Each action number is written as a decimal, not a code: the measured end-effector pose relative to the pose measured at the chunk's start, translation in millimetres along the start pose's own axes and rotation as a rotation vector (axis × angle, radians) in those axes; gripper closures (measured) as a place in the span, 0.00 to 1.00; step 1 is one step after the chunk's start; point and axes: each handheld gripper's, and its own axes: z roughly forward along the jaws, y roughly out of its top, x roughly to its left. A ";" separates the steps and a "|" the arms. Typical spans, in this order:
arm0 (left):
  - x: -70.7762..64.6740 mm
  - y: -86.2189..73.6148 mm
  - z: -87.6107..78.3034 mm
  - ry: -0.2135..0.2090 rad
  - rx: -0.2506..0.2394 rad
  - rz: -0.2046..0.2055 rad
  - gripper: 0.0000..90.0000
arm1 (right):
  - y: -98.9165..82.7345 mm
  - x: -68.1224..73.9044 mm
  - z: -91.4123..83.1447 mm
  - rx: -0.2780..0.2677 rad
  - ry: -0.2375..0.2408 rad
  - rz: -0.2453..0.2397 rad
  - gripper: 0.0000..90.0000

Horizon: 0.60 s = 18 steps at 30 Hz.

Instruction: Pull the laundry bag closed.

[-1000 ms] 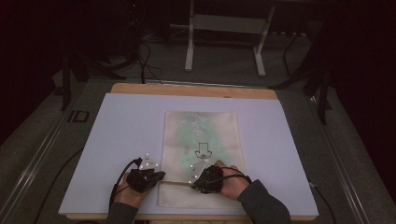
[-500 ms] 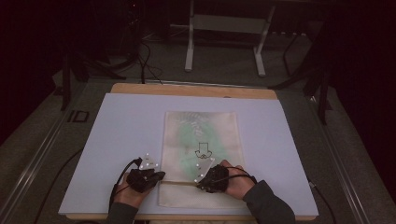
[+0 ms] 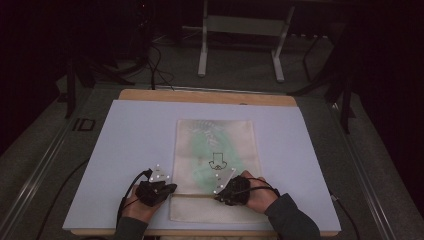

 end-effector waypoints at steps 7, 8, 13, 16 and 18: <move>-0.2 -0.1 0.1 0.000 -0.002 -0.003 0.99 | -3.4 -0.8 -1.4 -0.003 0.004 0.007 0.92; -0.1 -0.1 0.1 -0.001 -0.002 -0.003 0.99 | -3.8 -0.7 -1.7 -0.003 0.004 0.010 0.92; -0.2 -0.1 0.1 0.000 -0.002 -0.001 0.99 | -4.8 -0.6 -2.4 -0.002 0.002 0.008 0.92; -0.2 -0.2 0.1 0.001 -0.003 -0.001 0.99 | -5.8 -0.8 -3.2 -0.004 0.001 0.008 0.92; -0.1 -0.2 0.1 0.000 -0.003 -0.001 0.99 | -6.9 -0.7 -3.6 -0.009 0.004 0.014 0.92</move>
